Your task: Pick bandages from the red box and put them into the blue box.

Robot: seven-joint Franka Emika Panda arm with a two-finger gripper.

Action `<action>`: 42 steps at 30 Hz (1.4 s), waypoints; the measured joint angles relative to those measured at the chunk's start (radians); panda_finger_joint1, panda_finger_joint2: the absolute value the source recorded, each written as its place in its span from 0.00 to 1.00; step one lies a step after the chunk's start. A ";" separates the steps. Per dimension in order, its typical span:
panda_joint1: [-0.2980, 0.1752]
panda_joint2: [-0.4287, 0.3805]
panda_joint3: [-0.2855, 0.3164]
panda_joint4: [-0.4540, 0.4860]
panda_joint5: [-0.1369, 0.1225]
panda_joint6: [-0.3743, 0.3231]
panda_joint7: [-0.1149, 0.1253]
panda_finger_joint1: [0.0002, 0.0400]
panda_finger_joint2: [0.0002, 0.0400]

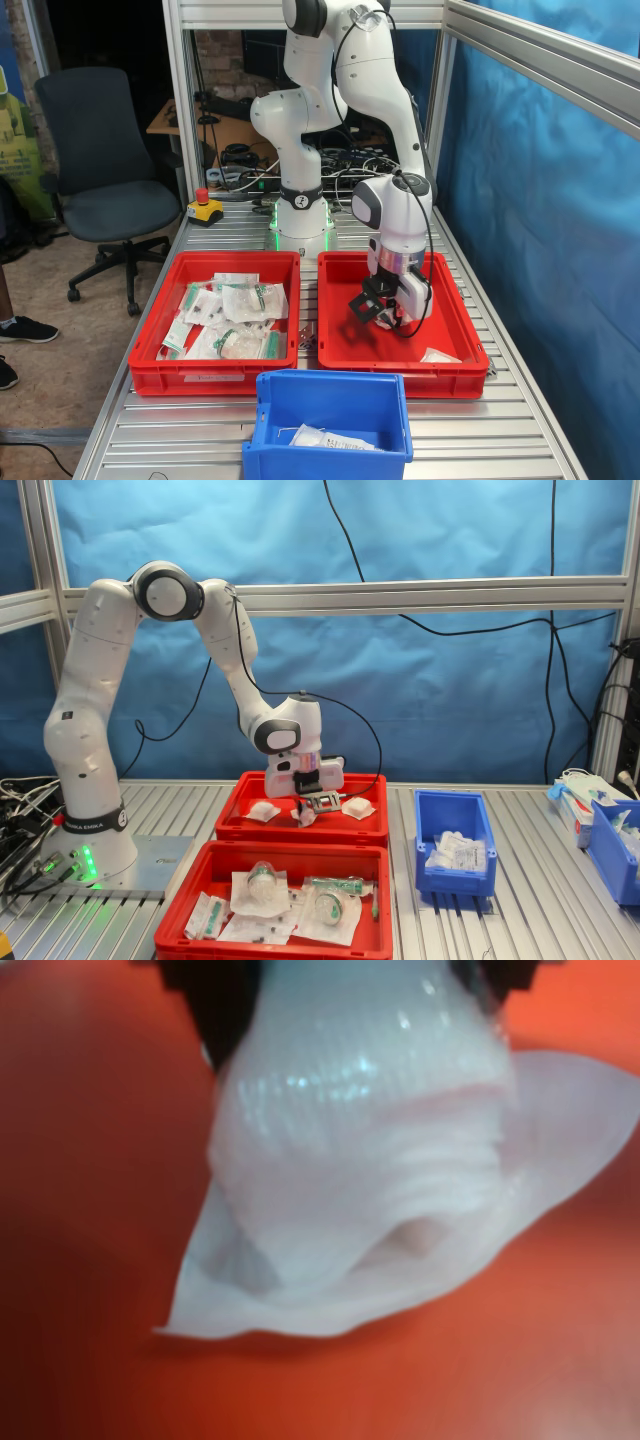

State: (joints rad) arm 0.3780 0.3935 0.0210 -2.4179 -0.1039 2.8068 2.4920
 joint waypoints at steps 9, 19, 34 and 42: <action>0.000 -0.022 -0.079 -0.006 0.000 -0.010 0.000 0.20 0.20; 0.000 -0.092 -0.179 0.010 0.000 -0.129 0.000 0.20 0.20; 0.000 -0.183 -0.276 0.242 0.001 -0.487 0.000 0.20 0.20; 0.000 -0.194 -0.321 0.389 0.027 -0.557 0.000 0.20 0.20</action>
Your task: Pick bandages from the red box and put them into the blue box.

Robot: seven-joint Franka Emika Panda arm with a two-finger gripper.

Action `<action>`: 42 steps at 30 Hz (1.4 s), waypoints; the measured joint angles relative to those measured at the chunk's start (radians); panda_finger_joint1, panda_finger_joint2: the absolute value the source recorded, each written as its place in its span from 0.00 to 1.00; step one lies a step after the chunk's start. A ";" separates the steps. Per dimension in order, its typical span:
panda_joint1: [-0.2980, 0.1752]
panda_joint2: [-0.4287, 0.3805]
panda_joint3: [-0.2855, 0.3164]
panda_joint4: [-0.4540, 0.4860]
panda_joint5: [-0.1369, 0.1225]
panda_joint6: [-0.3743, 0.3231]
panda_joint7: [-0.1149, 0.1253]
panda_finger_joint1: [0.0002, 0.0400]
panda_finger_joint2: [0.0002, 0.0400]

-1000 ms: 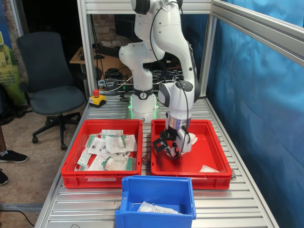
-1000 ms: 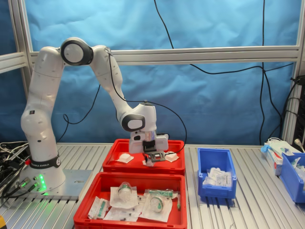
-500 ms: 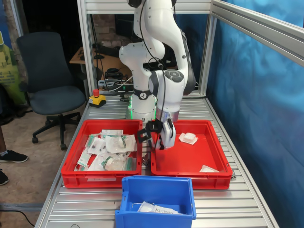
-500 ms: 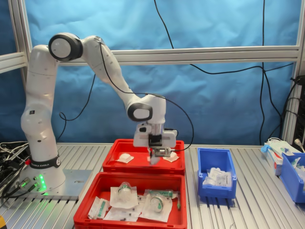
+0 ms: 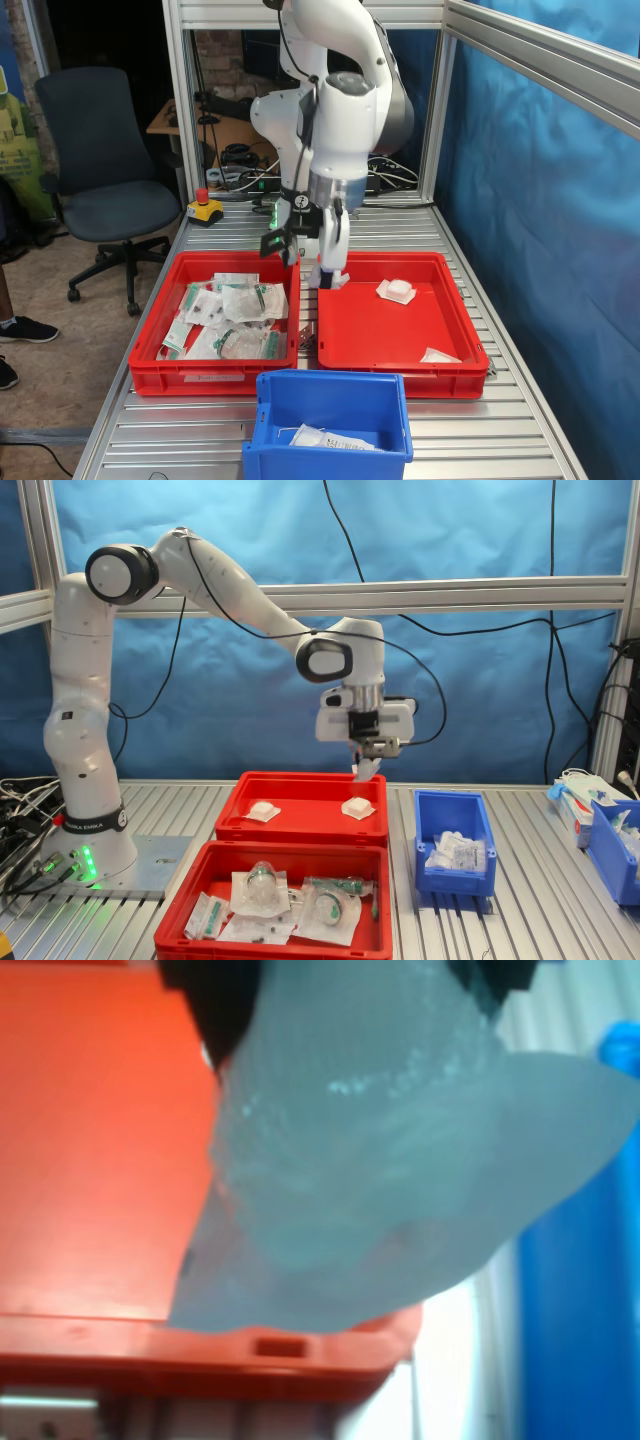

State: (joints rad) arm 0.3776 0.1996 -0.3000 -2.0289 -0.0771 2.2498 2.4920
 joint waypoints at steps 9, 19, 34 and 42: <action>0.000 0.034 -0.049 0.173 0.033 -0.028 0.000 0.20 0.20; -0.002 0.186 -0.087 0.388 0.086 -0.032 0.000 0.20 0.20; -0.028 0.413 -0.096 0.599 0.106 0.017 0.000 0.20 0.20; -0.037 0.481 -0.104 0.623 0.108 0.104 0.000 0.20 0.20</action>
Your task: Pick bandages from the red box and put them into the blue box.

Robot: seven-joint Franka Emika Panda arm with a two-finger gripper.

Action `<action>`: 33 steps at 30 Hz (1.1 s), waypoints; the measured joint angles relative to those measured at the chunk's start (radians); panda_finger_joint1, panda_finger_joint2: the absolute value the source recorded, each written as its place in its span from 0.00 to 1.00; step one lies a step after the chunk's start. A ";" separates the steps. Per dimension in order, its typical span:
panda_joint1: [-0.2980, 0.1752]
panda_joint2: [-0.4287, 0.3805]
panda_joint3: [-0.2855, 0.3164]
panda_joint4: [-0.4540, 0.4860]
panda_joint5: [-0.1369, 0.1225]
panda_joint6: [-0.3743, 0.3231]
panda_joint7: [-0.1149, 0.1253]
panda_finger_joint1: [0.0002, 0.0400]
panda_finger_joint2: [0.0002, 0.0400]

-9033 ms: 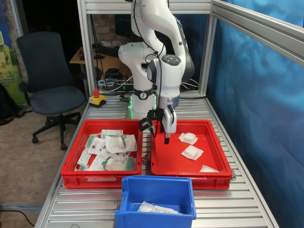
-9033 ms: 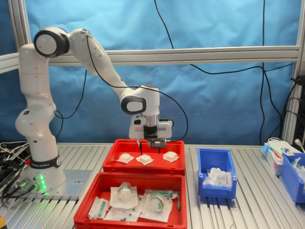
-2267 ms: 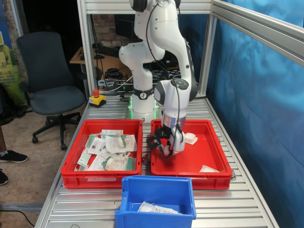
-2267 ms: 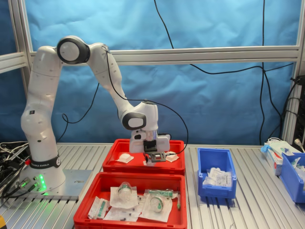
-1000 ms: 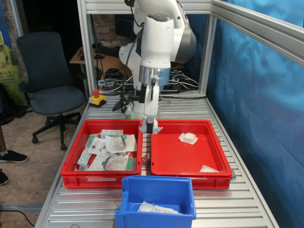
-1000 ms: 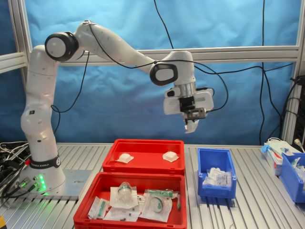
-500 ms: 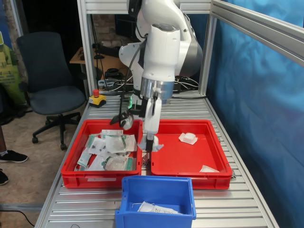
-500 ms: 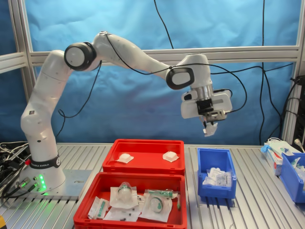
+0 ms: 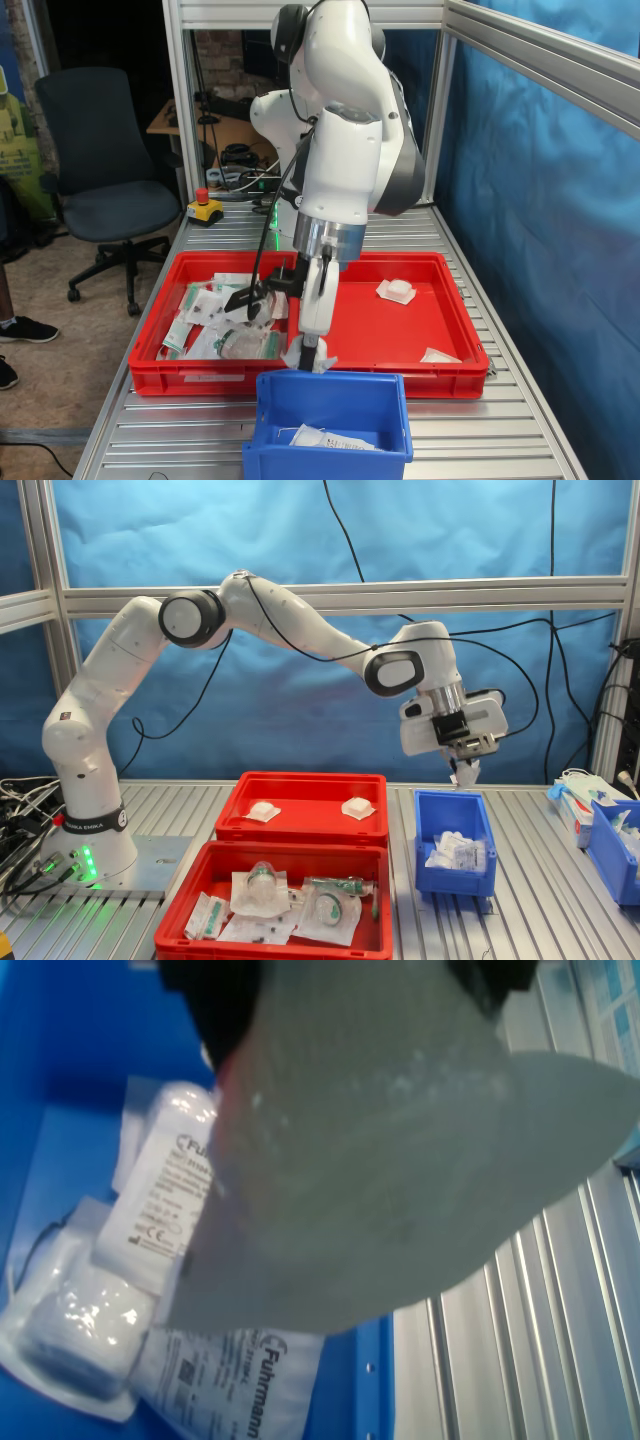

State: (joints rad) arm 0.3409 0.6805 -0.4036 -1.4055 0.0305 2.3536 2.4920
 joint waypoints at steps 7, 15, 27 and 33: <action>-0.004 0.035 -0.002 0.007 0.001 0.030 0.000 0.20 0.20; -0.004 0.049 -0.004 0.009 0.001 0.041 0.000 0.20 0.20; -0.004 0.049 -0.006 0.017 0.001 0.046 0.000 0.20 0.20; -0.004 0.049 -0.006 0.017 0.001 0.047 0.000 0.20 0.20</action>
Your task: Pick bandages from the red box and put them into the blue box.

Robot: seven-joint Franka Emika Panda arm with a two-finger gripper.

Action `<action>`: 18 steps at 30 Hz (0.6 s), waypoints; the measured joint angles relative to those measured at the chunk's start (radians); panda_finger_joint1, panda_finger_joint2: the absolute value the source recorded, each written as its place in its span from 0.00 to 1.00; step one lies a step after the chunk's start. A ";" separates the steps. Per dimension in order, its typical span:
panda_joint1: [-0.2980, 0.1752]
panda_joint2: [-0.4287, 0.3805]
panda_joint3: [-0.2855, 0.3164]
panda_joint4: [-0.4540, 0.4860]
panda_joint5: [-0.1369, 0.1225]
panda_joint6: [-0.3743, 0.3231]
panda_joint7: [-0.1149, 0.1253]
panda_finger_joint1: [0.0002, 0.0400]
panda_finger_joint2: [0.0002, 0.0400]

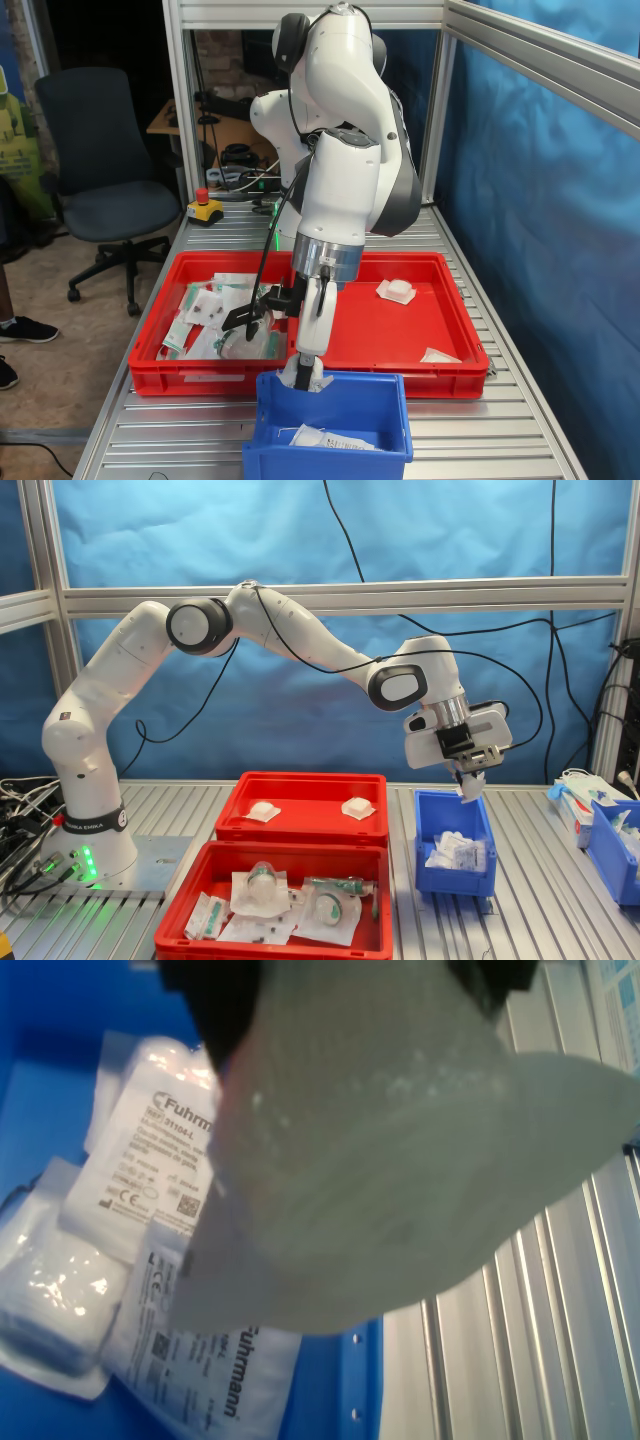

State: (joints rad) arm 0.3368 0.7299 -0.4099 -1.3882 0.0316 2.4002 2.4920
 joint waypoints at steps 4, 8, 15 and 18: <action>0.000 0.000 0.000 0.000 0.000 0.000 0.000 0.20 0.20; 0.000 0.000 0.000 0.000 0.000 0.000 0.000 0.35 0.35; 0.000 0.000 0.000 0.000 0.000 0.000 0.000 0.47 0.47; 0.000 0.000 0.000 0.000 0.000 0.000 0.000 0.60 0.60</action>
State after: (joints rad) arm 0.3368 0.7299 -0.4099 -1.3881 0.0316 2.4004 2.4920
